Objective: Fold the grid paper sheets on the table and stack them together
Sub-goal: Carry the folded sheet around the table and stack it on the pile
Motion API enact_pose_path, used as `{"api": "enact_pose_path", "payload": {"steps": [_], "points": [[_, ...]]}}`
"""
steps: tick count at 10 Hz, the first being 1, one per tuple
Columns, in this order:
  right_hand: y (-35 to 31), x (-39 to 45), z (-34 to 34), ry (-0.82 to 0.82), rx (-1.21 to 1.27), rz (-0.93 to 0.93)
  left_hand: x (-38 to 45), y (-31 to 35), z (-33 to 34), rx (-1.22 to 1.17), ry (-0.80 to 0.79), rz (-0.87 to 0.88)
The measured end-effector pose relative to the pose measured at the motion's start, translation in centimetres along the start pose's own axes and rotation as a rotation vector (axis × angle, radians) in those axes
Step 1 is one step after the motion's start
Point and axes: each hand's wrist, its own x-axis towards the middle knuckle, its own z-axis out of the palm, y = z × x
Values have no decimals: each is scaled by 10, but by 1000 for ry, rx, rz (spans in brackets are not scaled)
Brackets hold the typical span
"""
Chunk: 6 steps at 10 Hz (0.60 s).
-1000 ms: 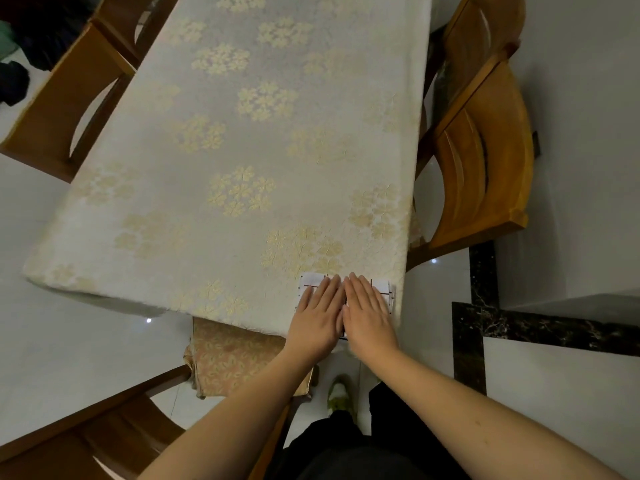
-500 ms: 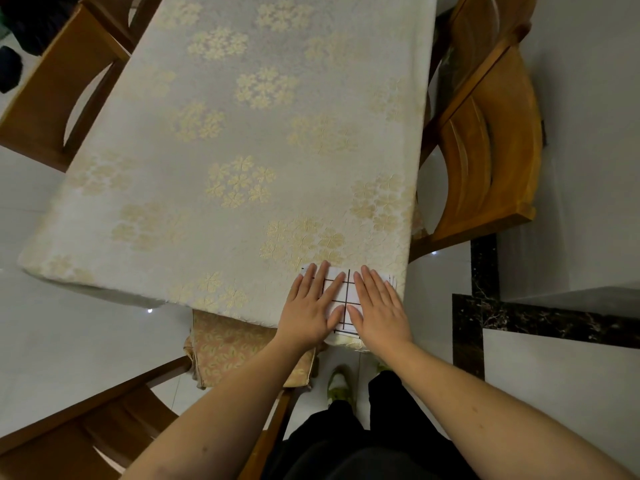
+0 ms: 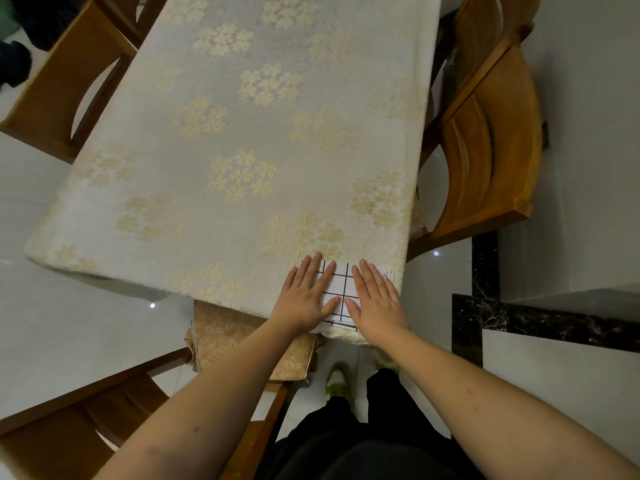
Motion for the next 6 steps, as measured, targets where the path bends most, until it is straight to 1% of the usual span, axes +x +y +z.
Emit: {"api": "enact_pose_path", "payload": {"steps": [1, 2, 3, 4, 6], "points": [[3, 1, -5, -54, 22, -11, 4, -2, -9, -11, -109, 4], [7, 4, -15, -159, 27, -32, 4, 3, -17, 7, -153, -8], [11, 2, -34, -202, 135, -18, 1, 10, -29, 31, -98, -39], [11, -8, -47, -114, 214, 80, -11, 21, -42, 4, 50, -57], [4, -50, -77, -50, 339, 165, -47, 39, -60, -15, 72, -9]]}}
